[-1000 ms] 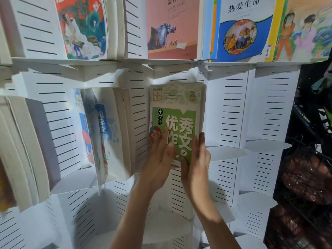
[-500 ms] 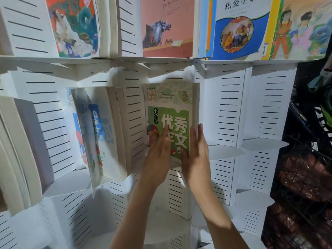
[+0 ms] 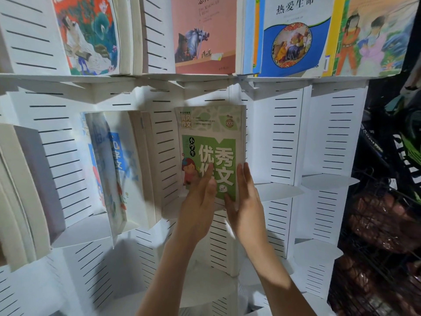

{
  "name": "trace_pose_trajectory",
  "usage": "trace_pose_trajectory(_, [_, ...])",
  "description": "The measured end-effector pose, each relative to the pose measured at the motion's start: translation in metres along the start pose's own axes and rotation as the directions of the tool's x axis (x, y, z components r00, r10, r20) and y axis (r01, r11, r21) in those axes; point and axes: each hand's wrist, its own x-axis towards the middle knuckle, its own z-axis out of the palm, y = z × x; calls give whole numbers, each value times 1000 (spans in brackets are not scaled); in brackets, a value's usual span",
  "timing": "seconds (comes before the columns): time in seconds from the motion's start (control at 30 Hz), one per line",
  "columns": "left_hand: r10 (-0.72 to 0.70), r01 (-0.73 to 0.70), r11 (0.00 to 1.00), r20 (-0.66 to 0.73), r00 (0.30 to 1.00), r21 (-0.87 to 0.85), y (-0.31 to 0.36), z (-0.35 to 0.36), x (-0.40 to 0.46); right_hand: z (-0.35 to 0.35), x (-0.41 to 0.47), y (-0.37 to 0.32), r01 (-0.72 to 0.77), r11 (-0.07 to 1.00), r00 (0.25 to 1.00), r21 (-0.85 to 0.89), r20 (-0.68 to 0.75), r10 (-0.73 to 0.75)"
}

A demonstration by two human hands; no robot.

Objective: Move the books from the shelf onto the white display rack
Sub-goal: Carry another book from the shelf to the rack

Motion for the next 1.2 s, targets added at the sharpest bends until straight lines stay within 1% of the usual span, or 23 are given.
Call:
trace_pose_trajectory(0.07, [21, -20, 999, -5, 1000, 43, 1, 3, -2, -2, -5, -2, -15, 1000, 1000, 10, 4, 15])
trace_pose_trajectory(0.13, [41, -40, 995, -10, 999, 95, 1, 6, -3, -1, -8, -3, -13, 1000, 1000, 18, -22, 13])
trace_pose_trajectory(0.2, [37, -36, 991, -7, 999, 127, 4, 6, -6, -1, -8, -4, -23, 1000, 999, 15, -32, 24])
trace_pose_trajectory(0.27, [15, -15, 995, -7, 1000, 99, 9, 6, -12, -5, -9, -5, -49, 998, 999, 28, -2, 49])
trace_pose_trajectory(0.33, [9, -7, 998, -34, 999, 59, 15, 6, -21, -10, -12, -8, -48, 998, 998, 35, 39, 46])
trace_pose_trajectory(0.37, [8, -5, 998, -48, 999, 66, 16, 6, -26, -13, -15, -10, -42, 998, 998, 37, 51, 40])
trace_pose_trajectory(0.43, [22, -14, 993, -71, 997, 119, 16, 4, -36, -22, -22, -17, -32, 998, 998, 49, 61, 29])
trace_pose_trajectory(0.53, [49, -17, 979, -154, 987, 202, 20, -1, -57, -40, -33, -26, -39, 995, 997, 96, 64, 33])
trace_pose_trajectory(0.6, [77, -5, 938, -194, 978, 348, 26, -7, -79, -54, -40, -35, -70, 983, 994, 168, 92, 55])
trace_pose_trajectory(0.63, [81, 13, 909, -208, 975, 417, 29, -12, -91, -61, -43, -40, -80, 976, 991, 200, 117, 57])
trace_pose_trajectory(0.7, [77, 58, 870, -252, 965, 490, 33, -21, -117, -75, -51, -55, -81, 967, 983, 240, 179, 38])
trace_pose_trajectory(0.83, [-44, 239, 781, -332, 942, 576, 34, -41, -167, -89, -70, -87, -52, 940, 960, 337, 276, -46])
trace_pose_trajectory(0.9, [-73, 297, 755, -375, 924, 585, 36, -52, -189, -91, -77, -103, -26, 929, 950, 370, 298, -92])
trace_pose_trajectory(1.03, [-68, 361, 703, -447, 892, 613, 38, -77, -228, -94, -90, -139, 38, 951, 913, 306, 376, -157])
trace_pose_trajectory(1.2, [-150, 478, 636, -510, 847, 605, 38, -121, -287, -98, -118, -198, 51, 966, 815, 254, 548, -188])
